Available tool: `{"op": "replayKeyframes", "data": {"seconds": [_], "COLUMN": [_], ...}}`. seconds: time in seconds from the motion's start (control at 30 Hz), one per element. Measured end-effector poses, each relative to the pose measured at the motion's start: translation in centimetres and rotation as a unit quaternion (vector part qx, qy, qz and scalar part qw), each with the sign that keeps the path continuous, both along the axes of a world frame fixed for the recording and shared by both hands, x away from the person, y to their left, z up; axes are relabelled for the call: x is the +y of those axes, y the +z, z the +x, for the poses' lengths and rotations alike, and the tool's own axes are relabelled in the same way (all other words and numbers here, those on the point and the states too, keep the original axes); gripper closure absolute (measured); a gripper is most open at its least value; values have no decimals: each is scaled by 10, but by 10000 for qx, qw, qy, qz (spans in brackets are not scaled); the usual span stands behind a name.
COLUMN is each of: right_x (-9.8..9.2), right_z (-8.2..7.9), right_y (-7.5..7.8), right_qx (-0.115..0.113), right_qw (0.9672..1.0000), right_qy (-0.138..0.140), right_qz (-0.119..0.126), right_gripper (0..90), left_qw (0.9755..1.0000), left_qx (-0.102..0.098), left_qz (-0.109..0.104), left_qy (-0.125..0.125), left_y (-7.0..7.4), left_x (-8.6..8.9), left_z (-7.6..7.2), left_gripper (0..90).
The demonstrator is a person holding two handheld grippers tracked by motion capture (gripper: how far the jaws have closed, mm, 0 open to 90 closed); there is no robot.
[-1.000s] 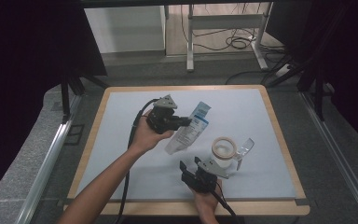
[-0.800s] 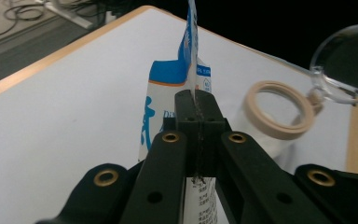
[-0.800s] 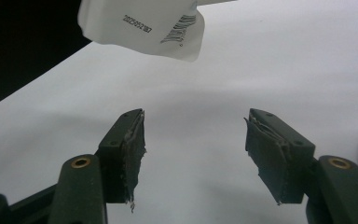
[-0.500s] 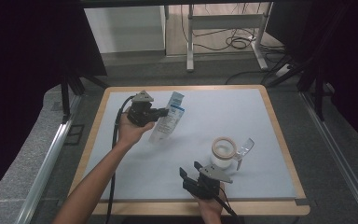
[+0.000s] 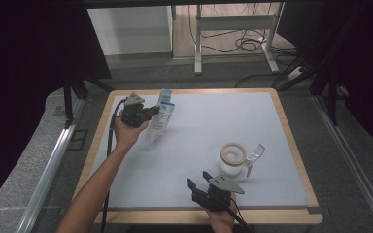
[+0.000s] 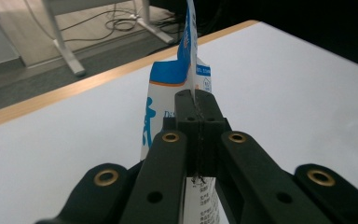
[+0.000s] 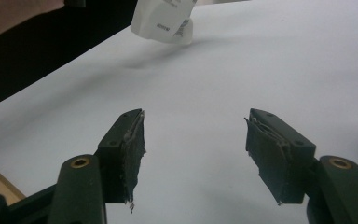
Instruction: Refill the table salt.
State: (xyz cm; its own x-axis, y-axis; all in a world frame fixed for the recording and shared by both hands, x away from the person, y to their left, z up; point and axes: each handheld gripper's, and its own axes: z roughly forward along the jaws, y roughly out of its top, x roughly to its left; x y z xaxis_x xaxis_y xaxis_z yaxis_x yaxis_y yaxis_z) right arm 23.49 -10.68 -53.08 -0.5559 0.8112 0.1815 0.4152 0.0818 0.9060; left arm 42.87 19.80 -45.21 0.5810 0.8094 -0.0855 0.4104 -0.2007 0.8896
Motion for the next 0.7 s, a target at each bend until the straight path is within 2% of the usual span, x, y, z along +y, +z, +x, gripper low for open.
{"op": "replayKeyframes", "data": {"seconds": [0.07, 0.1, 0.17, 0.33, 0.43, 0.53, 0.7], "right_x": [0, -1, -1, -2, -3, -5, -7], "right_z": [-1, -2, -2, -4, -5, -6, -6], "right_y": [0, 0, 0, 0, -1, -1, 0], "right_qx": [5, 1, -10, -2, -20, -16, -36], "right_qw": [10000, 10000, 10000, 10000, 10000, 10000, 10000], "right_qy": [13, 22, 18, 37, 46, 40, 31], "right_qz": [-12, -20, -21, -39, -53, -54, -47], "right_gripper": [380, 380, 380, 378, 378, 377, 376], "left_qw": [9999, 9998, 9997, 9992, 9984, 9977, 9979], "left_qx": [-78, -134, -157, -348, -486, -592, -575], "left_qz": [-20, -94, -108, 12, 202, 258, 173], "left_qy": [67, 114, 122, 176, 206, 188, 257], "left_y": [-6, -8, -9, -16, -20, -24, -25], "left_x": [7, 13, 16, 28, 28, 30, 34], "left_z": [-5, -11, -14, -35, -47, -59, -64], "left_gripper": [900, 900, 900, 900, 900, 900, 900]}}
